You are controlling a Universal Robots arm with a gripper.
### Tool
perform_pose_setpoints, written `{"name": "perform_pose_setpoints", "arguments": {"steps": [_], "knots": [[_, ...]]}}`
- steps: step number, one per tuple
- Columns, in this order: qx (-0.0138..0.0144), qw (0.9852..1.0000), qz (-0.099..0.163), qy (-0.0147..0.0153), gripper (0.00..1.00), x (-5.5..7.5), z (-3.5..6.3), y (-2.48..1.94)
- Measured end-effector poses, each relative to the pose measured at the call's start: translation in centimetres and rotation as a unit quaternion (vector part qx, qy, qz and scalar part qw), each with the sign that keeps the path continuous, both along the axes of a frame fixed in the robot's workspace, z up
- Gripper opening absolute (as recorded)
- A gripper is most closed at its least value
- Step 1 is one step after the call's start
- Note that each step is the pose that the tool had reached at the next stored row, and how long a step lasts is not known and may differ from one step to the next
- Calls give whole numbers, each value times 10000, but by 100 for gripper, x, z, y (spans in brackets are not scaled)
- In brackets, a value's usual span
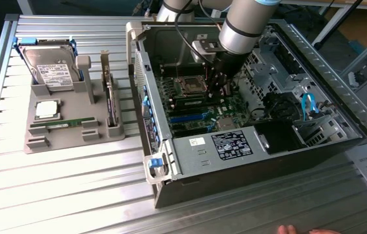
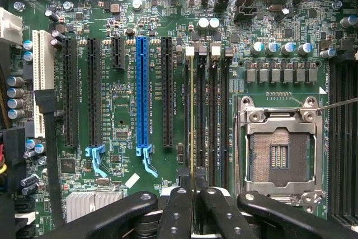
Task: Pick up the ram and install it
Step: 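Insert the ram into the slot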
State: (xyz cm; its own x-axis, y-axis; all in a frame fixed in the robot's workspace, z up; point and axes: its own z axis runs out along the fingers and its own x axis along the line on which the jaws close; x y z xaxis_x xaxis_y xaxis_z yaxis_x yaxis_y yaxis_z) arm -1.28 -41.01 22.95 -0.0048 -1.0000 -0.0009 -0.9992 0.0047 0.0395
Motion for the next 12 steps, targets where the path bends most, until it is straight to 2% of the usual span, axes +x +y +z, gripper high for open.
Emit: {"name": "perform_pose_setpoints", "arguments": {"steps": [9, 10, 12], "knots": [[2, 10000, 0, 0, 13, 0, -1, 0], [1, 10000, 0, 0, 19, 0, -1, -1], [1, 10000, 0, 0, 19, 0, -1, -1]]}}
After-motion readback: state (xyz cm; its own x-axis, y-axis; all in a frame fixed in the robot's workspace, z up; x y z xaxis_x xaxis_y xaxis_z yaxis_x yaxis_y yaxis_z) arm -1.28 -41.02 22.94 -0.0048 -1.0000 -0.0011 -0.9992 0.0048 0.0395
